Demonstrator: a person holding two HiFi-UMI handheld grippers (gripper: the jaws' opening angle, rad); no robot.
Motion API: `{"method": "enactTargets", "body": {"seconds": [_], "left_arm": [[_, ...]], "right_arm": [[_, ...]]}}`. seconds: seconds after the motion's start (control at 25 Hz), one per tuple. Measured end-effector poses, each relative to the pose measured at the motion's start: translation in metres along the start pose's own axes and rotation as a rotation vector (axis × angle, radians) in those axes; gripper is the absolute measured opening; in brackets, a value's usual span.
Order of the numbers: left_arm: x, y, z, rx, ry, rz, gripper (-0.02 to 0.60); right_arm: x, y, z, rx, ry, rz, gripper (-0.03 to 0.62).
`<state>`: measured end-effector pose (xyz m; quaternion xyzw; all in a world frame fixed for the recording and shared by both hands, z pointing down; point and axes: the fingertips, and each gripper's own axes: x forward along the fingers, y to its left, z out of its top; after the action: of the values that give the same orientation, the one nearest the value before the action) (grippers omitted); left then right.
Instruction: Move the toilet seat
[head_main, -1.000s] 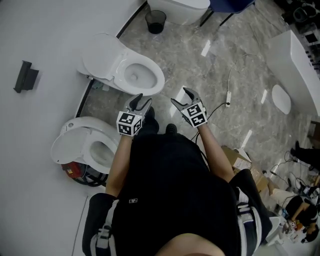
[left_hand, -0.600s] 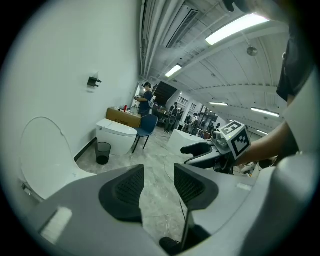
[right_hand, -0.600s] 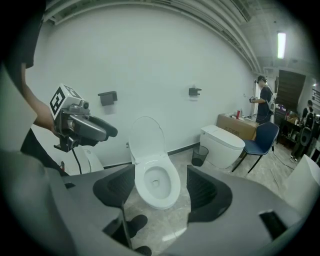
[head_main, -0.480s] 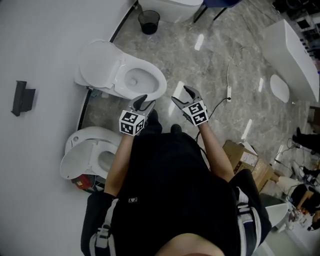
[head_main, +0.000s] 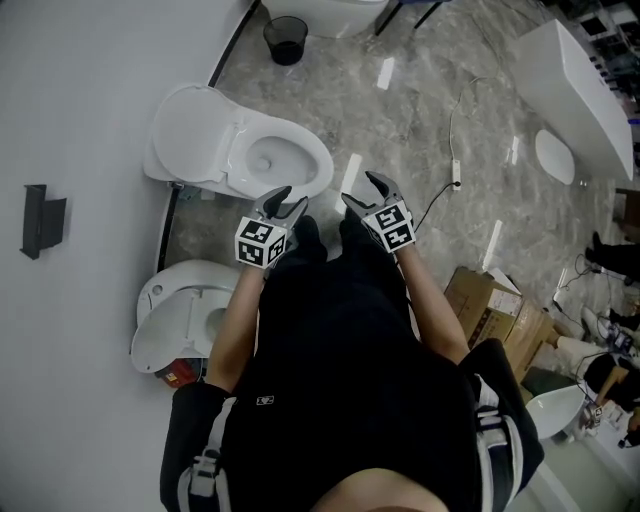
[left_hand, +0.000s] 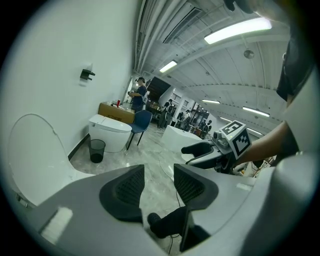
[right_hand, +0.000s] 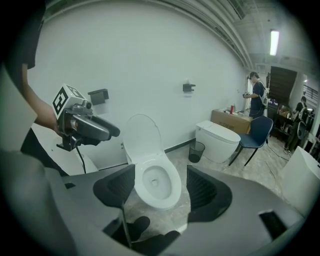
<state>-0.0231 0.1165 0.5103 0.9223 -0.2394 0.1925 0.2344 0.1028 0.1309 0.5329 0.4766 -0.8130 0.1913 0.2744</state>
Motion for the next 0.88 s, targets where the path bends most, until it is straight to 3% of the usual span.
{"method": "enactTargets", "body": {"seconds": [0.56, 0.88], "left_arm": [[0.013, 0.017, -0.009, -0.035, 0.026, 0.016, 0.184], [0.044, 0.035, -0.032, -0.069, 0.054, 0.042, 0.183]], "right_arm": [[0.022, -0.016, -0.011, 0.035, 0.031, 0.010, 0.324], [0.050, -0.018, -0.046, -0.014, 0.118, 0.092, 0.324]]}}
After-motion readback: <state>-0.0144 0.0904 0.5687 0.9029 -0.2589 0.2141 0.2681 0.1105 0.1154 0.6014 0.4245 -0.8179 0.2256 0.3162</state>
